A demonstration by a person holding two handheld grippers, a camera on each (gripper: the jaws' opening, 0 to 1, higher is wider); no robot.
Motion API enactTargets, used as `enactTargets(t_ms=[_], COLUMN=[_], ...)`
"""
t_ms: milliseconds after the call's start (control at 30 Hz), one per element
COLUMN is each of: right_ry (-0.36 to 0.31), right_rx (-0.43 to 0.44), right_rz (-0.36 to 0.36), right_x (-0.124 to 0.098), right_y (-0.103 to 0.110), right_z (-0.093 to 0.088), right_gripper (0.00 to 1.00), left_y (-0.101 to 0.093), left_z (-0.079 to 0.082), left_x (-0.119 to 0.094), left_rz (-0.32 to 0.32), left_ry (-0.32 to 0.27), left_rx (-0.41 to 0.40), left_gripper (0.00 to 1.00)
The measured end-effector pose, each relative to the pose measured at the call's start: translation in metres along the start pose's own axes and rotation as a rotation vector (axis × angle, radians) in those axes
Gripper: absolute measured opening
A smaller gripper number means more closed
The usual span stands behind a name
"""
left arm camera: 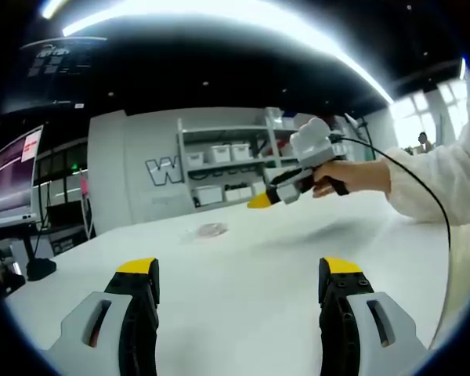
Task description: Open the resealable bag by pulling the two sides of the seal apart until the entire bag opening is separated and visibly accessible.
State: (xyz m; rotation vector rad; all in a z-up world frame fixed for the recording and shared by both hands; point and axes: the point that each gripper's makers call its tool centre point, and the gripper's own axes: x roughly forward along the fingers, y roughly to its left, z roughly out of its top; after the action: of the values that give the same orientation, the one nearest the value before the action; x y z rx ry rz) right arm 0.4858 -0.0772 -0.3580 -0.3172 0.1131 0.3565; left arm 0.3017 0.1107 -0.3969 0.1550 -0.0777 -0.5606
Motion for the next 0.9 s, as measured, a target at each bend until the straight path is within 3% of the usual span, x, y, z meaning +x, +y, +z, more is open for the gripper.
enactTargets(t_ms=[267,700,900], right_ry=[0.001,0.011,0.009], right_rx=[-0.036,-0.172,-0.185], right_rz=[-0.003,0.003,0.008], right_x=[0.002,0.009,0.012], right_y=[-0.001,0.005,0.006], right_z=[0.003,0.005,0.006], right_gripper=[0.83,0.83,0.83], left_y=[0.000,0.000,0.000], left_z=[0.000,0.000,0.001], left_x=[0.000,0.001,0.000], left_rz=[0.000,0.000,0.001], left_ry=[0.001,-0.001,-0.005], left_rx=[0.001,0.000,-0.004], left_gripper=[0.82,0.82,0.82])
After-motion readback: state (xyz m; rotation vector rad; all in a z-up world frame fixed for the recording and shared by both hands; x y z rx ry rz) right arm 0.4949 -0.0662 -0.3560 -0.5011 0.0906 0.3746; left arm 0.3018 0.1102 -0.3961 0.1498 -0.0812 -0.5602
